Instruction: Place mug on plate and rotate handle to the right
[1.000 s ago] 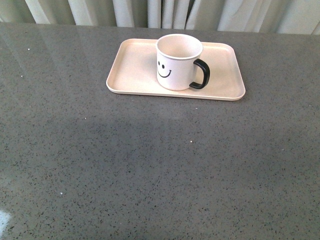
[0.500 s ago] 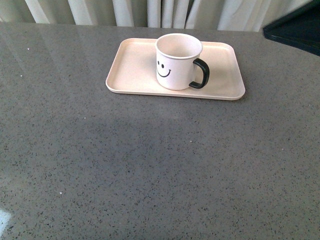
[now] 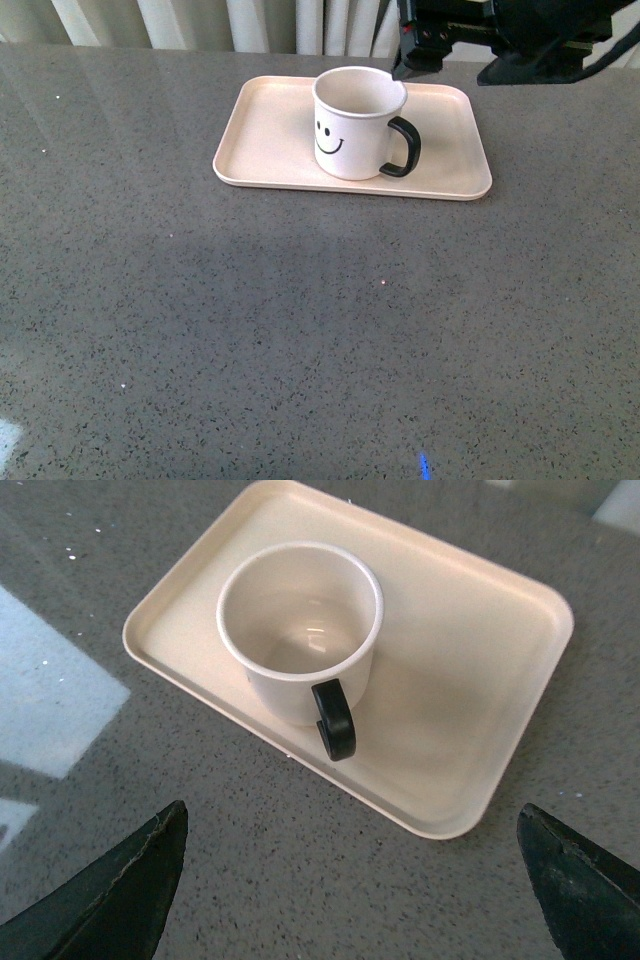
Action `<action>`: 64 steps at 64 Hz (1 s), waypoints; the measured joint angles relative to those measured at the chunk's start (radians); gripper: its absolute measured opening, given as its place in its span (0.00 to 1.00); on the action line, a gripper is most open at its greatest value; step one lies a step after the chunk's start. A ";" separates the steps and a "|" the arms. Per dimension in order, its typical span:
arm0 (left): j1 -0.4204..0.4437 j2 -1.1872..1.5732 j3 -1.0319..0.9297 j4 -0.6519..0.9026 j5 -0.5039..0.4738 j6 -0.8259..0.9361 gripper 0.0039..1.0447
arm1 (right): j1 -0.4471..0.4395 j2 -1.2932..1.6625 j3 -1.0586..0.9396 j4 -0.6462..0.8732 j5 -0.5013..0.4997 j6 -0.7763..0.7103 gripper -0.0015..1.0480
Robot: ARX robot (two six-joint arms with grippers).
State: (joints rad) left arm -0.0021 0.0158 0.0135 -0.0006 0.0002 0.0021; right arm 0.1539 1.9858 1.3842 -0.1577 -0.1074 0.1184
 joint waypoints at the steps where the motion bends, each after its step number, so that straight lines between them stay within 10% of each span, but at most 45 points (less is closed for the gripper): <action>1: 0.000 0.000 0.000 0.000 0.000 0.000 0.91 | 0.004 0.007 0.016 -0.011 0.003 0.008 0.91; 64: 0.000 0.000 0.000 0.000 0.000 0.000 0.91 | 0.029 0.220 0.257 -0.164 0.066 0.144 0.91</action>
State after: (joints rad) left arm -0.0021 0.0158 0.0135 -0.0006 0.0002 0.0021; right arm 0.1825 2.2063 1.6417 -0.3222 -0.0414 0.2626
